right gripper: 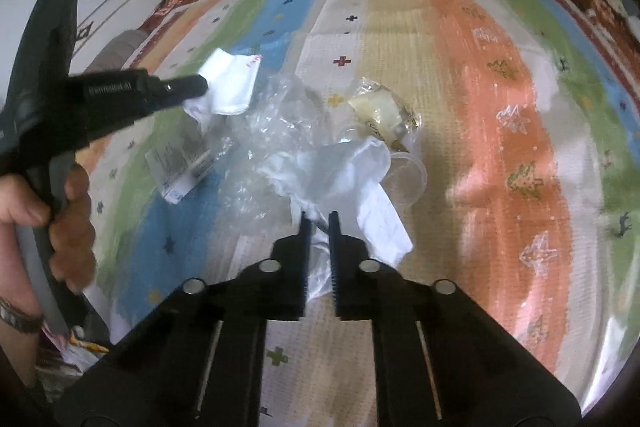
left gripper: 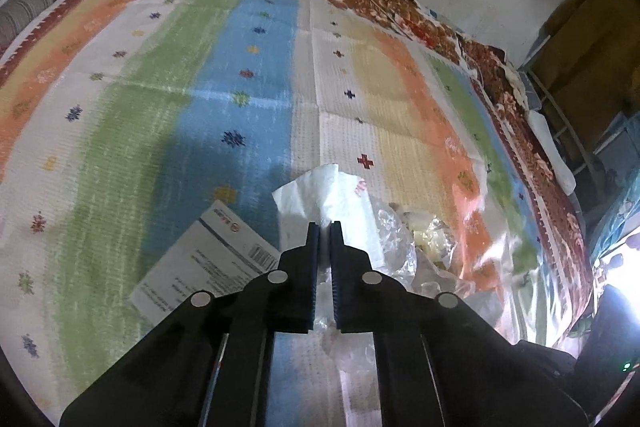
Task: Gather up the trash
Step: 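Grasp the crumpled white tissue with the right gripper while the left grasps another white tissue, then lift and carry both white tissues in both grippers over the bin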
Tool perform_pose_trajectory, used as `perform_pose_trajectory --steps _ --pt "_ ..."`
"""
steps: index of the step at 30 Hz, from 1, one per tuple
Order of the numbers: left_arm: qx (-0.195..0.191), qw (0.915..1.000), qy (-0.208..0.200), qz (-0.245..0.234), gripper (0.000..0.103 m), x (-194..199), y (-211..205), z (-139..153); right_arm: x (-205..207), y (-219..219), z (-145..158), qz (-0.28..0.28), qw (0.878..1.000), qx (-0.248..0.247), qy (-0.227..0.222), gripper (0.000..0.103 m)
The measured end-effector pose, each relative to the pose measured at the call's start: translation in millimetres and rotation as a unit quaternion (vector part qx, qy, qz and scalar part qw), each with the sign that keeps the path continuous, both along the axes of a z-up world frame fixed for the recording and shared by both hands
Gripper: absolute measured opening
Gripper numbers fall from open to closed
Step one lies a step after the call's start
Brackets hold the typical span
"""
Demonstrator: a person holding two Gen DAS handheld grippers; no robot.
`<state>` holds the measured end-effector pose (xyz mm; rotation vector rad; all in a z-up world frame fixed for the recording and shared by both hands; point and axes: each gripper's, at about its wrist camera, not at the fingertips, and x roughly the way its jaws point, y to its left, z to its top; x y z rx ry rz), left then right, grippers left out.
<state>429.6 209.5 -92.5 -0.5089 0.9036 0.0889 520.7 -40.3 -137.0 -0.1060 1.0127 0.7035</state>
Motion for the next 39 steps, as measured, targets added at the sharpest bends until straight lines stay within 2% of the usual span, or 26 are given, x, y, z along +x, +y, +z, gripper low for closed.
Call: perform_pose_trajectory --steps 10,14,24,39 --pt "0.039 0.9989 0.001 -0.024 0.004 -24 -9 45 -12 -34 35 -0.008 1.0 0.018 -0.014 0.0" --pt "0.017 0.9992 -0.01 -0.035 0.004 -34 -16 63 -18 -49 47 -0.006 0.999 0.032 0.013 0.0" --pt "0.045 0.9972 0.008 -0.059 0.004 -60 -48 79 -47 -73 71 -0.008 1.0 0.025 -0.002 0.0" --pt "0.046 0.997 0.002 -0.062 0.004 -129 -66 97 -110 -87 115 0.027 0.996 0.054 -0.061 0.0"
